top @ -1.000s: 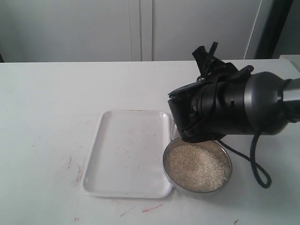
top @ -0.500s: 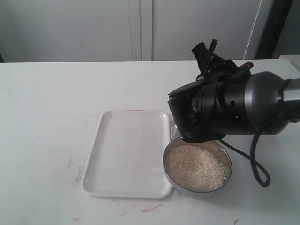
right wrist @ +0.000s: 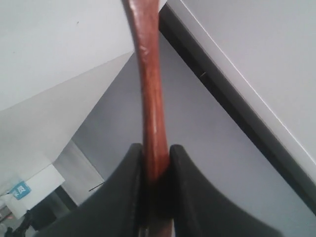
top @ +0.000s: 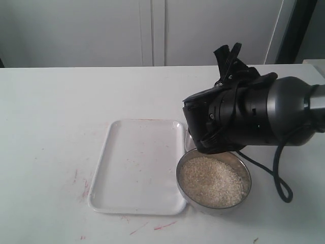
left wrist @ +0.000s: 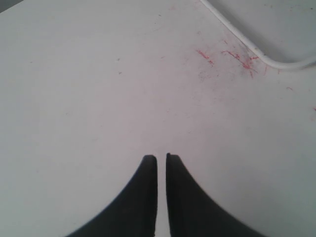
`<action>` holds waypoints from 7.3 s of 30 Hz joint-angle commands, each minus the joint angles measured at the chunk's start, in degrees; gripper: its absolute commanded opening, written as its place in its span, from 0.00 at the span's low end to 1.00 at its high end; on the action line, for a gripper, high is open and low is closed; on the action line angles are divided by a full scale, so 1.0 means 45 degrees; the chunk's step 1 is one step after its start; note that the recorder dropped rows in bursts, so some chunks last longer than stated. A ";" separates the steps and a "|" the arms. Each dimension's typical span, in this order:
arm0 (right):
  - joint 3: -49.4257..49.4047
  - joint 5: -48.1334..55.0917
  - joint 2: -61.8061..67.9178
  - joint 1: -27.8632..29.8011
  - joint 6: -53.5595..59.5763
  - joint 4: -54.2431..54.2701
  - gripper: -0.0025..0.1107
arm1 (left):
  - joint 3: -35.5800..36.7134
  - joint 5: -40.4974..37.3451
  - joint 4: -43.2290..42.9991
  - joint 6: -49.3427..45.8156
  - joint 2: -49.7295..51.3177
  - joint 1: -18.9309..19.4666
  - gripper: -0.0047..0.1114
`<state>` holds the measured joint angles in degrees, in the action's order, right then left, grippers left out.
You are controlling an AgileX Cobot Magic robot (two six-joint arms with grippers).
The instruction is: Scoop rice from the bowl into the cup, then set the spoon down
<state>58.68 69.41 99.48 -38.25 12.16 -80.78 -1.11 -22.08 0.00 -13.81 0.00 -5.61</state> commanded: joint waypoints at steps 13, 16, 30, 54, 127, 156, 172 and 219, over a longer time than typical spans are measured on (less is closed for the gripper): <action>0.0014 0.0123 -0.2757 0.0001 -0.7721 0.8028 0.02 | 0.0116 -0.0621 0.0072 0.0074 0.0000 -0.0070 0.16; 0.0014 0.0123 -0.3376 0.0001 -0.8284 1.0278 0.02 | 0.0116 -0.0621 0.0072 0.0074 0.0000 -0.0070 0.16; 0.1222 -0.1563 -0.3739 0.0001 -0.8465 1.6729 0.02 | 0.0116 -0.0621 0.0072 0.0074 0.0000 -0.0070 0.16; 0.6801 -0.2695 0.3673 0.0001 -1.1857 1.8650 0.02 | 0.0116 -0.0621 0.0072 0.0074 0.0000 -0.0070 0.16; 0.7117 -0.1397 0.2985 -0.0530 -0.9660 1.8209 0.17 | 0.0116 -0.0621 0.0072 0.0074 0.0000 -0.0070 0.16; -0.0455 0.0123 -0.9108 -0.1519 -0.7069 1.4425 0.02 | 0.0116 -0.0621 0.0072 0.0074 0.0000 -0.0070 0.16; -0.2572 -0.2297 -1.6608 -0.1519 -0.7128 1.5939 0.02 | 0.0116 -0.0621 0.0072 0.0074 0.0000 -0.0070 0.16; -1.2422 -1.2581 -2.1330 0.7517 -0.6728 1.5138 0.02 | 0.0116 -0.0621 0.0072 0.0074 0.0000 -0.0070 0.16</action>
<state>4.82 14.45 3.95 -6.68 -18.65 -13.29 -1.11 -22.08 0.00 -13.81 0.00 -5.61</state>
